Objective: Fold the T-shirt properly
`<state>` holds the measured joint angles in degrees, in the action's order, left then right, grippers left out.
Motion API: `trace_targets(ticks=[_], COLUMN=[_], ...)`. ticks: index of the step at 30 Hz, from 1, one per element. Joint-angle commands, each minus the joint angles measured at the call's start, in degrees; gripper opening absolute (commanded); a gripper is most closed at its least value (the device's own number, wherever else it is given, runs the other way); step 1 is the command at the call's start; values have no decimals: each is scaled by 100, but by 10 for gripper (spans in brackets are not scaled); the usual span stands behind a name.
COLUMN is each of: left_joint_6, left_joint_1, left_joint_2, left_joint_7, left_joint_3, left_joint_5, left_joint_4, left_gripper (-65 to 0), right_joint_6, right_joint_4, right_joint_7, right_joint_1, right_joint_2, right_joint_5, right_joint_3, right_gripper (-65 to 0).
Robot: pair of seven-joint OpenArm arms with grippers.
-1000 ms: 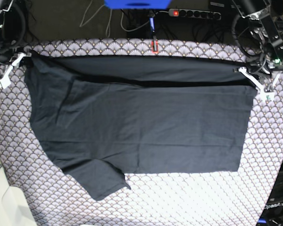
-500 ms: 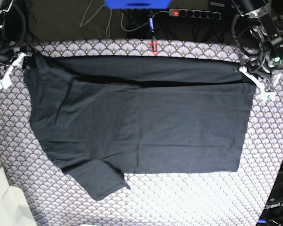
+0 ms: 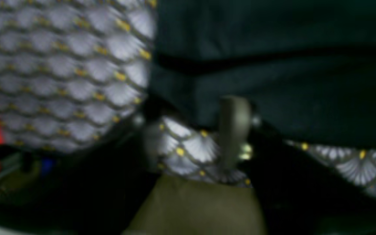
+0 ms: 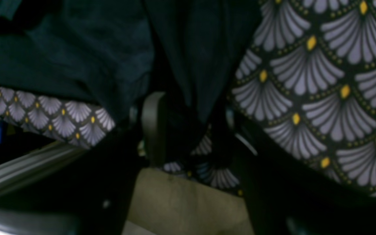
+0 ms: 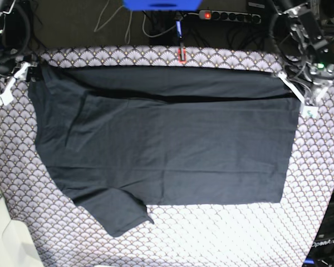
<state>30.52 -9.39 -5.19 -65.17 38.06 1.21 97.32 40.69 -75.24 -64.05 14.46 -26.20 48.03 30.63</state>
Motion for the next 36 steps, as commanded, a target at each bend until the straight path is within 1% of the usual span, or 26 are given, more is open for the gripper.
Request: trace_targets(ticks=[1, 2, 3, 6, 9, 12, 21, 32, 36], left_joint_6=[3, 3, 20, 29, 29, 29, 38, 38, 38], left_joint_1=[170, 213, 257, 372, 372, 354, 29, 20, -147], left_joint_2=[-83, -83, -83, -74, -66, -66, -74, -66, -66], left_joint_7=[68, 68, 68, 68, 68, 7, 7, 7, 7], left_joint_3=[5, 5, 5, 5, 5, -180, -233, -233, -233], left_joint_5=[103, 200, 287, 455, 419, 455, 411, 446, 419], left_joint_4=[-4, -92, -180, -338, -294, -207, 769, 769, 761], left_gripper=[-546, -609, -650, -650, -650, -650, -650, -650, -650], right_joint_6=[-69, -69, -69, -69, -69, -69, -69, -69, -69], right_joint_4=[3, 3, 3, 12, 30, 30, 30, 30, 30], right_joint_7=[-175, -175, -175, -175, -175, -175, -175, -175, -175], right_joint_1=[27, 27, 27, -35, -52, -61, -79, -79, -79], right_joint_2=[-101, -101, -101, -93, -84, -84, -84, -84, -84], right_joint_5=[-412, -412, -412, -412, -421, -421, -421, -421, -421], right_joint_3=[36, 36, 36, 36, 36, 27, 27, 27, 27], right_gripper=[-394, -394, -394, -394, -394, -394, -394, -394, -394])
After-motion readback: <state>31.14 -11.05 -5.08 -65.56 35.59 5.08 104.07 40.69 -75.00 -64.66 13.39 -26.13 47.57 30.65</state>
